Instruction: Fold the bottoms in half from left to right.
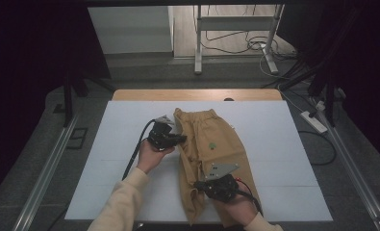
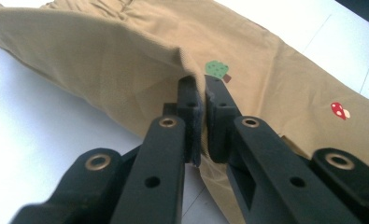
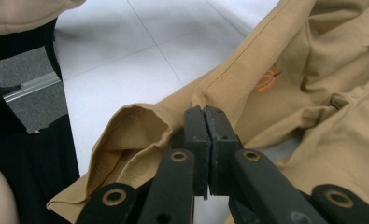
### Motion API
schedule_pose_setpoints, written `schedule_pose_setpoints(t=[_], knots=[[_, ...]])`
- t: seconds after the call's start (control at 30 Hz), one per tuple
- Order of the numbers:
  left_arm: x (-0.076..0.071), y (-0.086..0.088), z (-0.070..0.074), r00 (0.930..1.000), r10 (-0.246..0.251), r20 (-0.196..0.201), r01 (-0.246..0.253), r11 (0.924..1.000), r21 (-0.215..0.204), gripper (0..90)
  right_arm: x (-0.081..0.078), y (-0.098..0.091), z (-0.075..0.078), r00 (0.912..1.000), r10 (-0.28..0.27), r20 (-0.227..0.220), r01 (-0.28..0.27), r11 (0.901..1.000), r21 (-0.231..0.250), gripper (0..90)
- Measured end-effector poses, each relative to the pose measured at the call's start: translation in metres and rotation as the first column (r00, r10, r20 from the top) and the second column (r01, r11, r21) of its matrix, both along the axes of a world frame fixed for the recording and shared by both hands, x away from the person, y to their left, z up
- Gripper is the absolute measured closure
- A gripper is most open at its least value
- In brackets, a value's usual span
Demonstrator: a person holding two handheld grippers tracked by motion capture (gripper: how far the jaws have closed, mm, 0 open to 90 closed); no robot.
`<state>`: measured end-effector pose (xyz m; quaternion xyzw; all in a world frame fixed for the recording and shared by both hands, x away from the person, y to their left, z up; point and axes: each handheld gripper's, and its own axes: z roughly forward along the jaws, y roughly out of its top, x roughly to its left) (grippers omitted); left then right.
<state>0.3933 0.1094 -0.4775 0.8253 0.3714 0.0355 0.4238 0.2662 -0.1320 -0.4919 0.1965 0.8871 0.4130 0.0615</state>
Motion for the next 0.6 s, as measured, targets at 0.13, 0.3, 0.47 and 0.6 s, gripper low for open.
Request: schedule_pose_setpoints(t=[0.13, 0.3, 0.47, 0.6], knots=[[0.001, -0.005, 0.003, 0.9999, -0.009, 0.005, 0.009, 0.9999, 0.005, 86.0, 0.001, -0.005, 0.001, 0.9999, -0.010, -0.006, 0.010, 1.0000, -0.002, 88.4], [0.003, -0.011, 0.008, 0.9997, -0.022, 0.010, 0.022, 0.9997, 0.010, 86.0, 0.002, -0.012, 0.003, 0.9997, -0.023, -0.008, 0.023, 0.9997, 0.001, 88.4], [0.004, -0.021, 0.011, 0.9991, -0.040, 0.015, 0.040, 0.9991, 0.012, 86.0, 0.000, -0.021, 0.006, 0.9992, -0.041, -0.004, 0.041, 0.9991, 0.008, 88.4], [0.006, -0.029, 0.013, 0.9984, -0.053, 0.017, 0.053, 0.9985, 0.010, 86.0, -0.002, -0.028, 0.008, 0.9985, -0.054, -0.004, 0.054, 0.9984, 0.013, 88.5]])
